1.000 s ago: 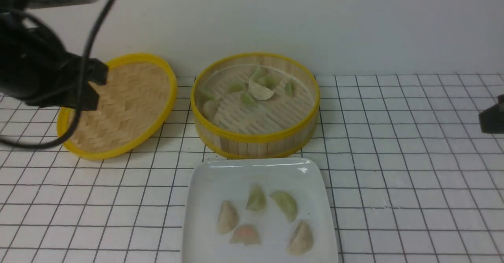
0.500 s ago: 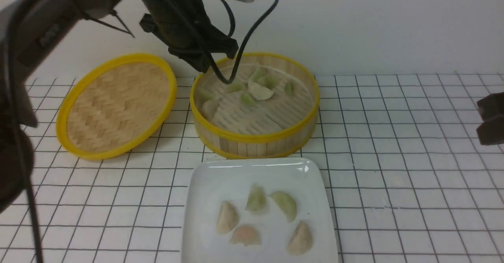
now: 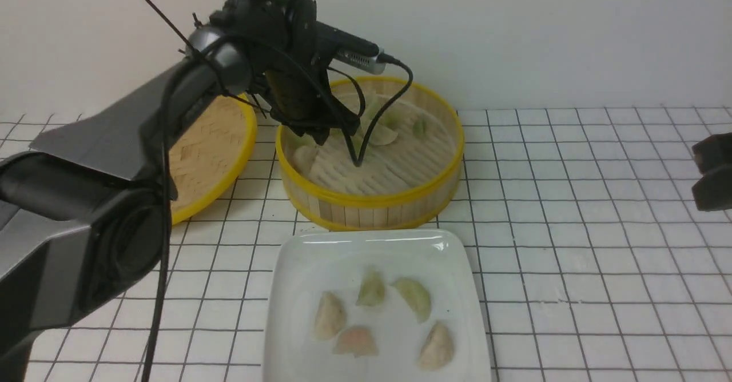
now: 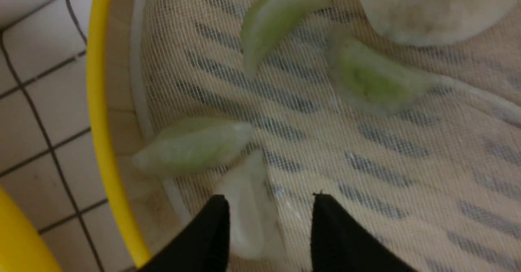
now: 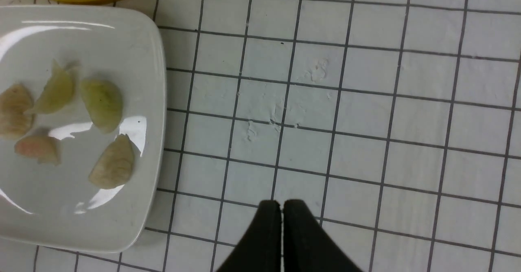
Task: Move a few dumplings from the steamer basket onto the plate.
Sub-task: Use the left arm to grab a dumpling from the steamer
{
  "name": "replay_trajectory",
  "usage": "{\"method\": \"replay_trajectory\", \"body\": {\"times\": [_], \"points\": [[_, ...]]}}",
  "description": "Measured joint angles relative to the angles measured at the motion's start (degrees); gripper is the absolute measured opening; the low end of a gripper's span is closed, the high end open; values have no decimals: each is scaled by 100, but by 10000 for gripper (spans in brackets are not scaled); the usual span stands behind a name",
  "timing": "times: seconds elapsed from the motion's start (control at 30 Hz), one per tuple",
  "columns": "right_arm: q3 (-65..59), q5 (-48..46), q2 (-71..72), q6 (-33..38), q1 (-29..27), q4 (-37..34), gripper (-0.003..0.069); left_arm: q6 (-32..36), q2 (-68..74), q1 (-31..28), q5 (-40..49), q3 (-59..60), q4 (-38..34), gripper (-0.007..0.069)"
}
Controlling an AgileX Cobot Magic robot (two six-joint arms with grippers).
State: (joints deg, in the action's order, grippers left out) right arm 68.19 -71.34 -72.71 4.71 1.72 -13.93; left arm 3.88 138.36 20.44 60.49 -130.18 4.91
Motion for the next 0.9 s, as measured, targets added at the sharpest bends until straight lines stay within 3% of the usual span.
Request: {"method": "replay_trajectory", "body": {"times": [0.13,0.53,0.63,0.7,0.9], "points": [[0,0,0,-6,0,32,-1,-30,250,0,-272,-6,286,374],[0,-4,0,-6,0,44,0,-522,507,18,-263,-57,470,382],[0,-4,0,-6,0,39,0,-552,514,18,-192,-69,442,338],[0,-6,0,-6,0,39,0,-571,514,18,-92,-74,354,200],[0,-12,0,-6,0,22,0,-571,514,11,143,-248,92,183]]}}
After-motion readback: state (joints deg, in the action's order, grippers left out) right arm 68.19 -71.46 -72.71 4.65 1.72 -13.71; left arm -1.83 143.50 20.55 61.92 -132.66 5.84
